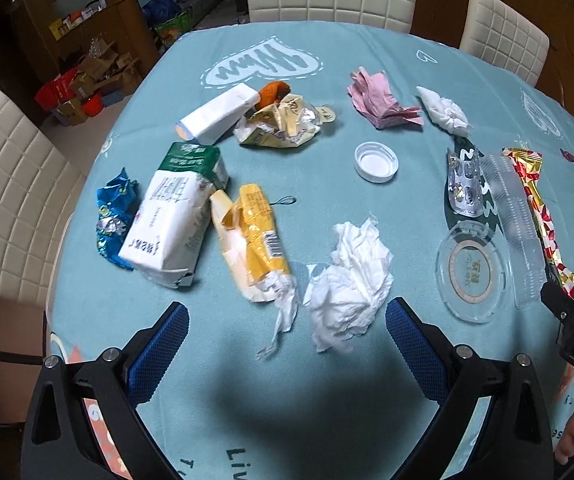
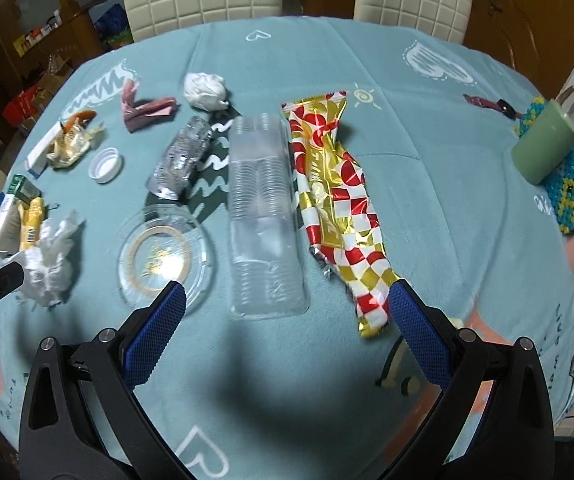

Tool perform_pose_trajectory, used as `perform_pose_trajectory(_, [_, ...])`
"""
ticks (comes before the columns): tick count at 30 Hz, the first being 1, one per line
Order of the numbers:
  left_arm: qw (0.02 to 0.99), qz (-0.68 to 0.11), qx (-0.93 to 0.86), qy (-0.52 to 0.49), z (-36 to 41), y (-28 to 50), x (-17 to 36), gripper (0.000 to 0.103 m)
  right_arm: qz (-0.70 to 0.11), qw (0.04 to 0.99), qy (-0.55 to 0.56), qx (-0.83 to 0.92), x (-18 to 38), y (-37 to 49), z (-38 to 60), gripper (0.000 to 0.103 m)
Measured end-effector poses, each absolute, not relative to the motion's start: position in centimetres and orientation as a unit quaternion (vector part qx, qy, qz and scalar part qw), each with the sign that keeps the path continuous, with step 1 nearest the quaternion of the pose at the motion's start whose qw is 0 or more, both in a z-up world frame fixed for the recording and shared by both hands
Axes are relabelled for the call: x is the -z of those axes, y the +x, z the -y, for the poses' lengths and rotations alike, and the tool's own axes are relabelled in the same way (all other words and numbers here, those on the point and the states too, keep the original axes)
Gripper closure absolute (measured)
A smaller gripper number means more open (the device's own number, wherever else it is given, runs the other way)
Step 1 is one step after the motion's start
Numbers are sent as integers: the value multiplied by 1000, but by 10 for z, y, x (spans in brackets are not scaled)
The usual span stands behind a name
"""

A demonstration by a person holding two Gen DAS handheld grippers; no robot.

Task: Collect trash
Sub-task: 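Grasp the crumpled white tissue with the left tool while the right grasps the clear cup stack, then carry the tissue and cup stack to the clear bin and release both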

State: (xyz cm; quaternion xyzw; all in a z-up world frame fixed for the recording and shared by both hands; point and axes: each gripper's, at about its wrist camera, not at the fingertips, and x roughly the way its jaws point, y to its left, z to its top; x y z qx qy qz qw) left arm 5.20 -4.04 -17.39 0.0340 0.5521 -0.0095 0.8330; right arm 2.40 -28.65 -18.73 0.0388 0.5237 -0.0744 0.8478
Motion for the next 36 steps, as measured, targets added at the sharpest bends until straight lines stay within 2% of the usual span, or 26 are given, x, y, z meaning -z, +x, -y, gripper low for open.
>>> perform_pose_trajectory(5, [833,-550,24,55,61,63,179,7,-527,848,36,47,195,37,283,15])
perform_pose_trajectory(7, [829,-556,21,61,65,68,185,7,-532,845,28,37,199,40,278,27])
perform_pose_trajectory(8, [827,-559,21,63,67,69,189,10,-537,843,24,31,203,41,276,31])
perform_pose_trajectory(9, [825,-562,24,62,69,70,192,18,-540,841,22,28,206,42,275,35])
perform_pose_trajectory(11, [819,-569,27,61,72,71,198,24,-552,833,19,20,214,42,272,44])
perform_pose_trajectory(12, [816,-574,28,64,74,71,202,32,-557,830,19,18,218,42,272,49])
perform_pose_trajectory(13, [812,-580,30,66,75,70,205,38,-558,830,18,17,221,41,272,51])
perform_pose_trajectory(14, [807,-585,33,65,77,70,209,58,-552,833,17,14,220,39,272,52])
perform_pose_trajectory(15, [801,-595,40,59,77,70,215,70,-553,833,17,10,220,39,272,53])
perform_pose_trajectory(18, [804,-590,50,44,76,68,212,84,-548,836,27,6,216,36,274,55])
perform_pose_trajectory(24, [814,-577,60,16,68,61,194,88,-512,858,26,-2,196,28,271,57])
perform_pose_trajectory(34, [835,-540,99,-24,48,33,156,87,-479,877,22,-12,167,7,252,57])
perform_pose_trajectory(35, [834,-542,101,-28,45,32,156,85,-479,877,19,-15,166,6,248,57])
perform_pose_trajectory(36, [831,-546,104,-29,41,32,157,72,-478,878,16,-19,165,2,244,57])
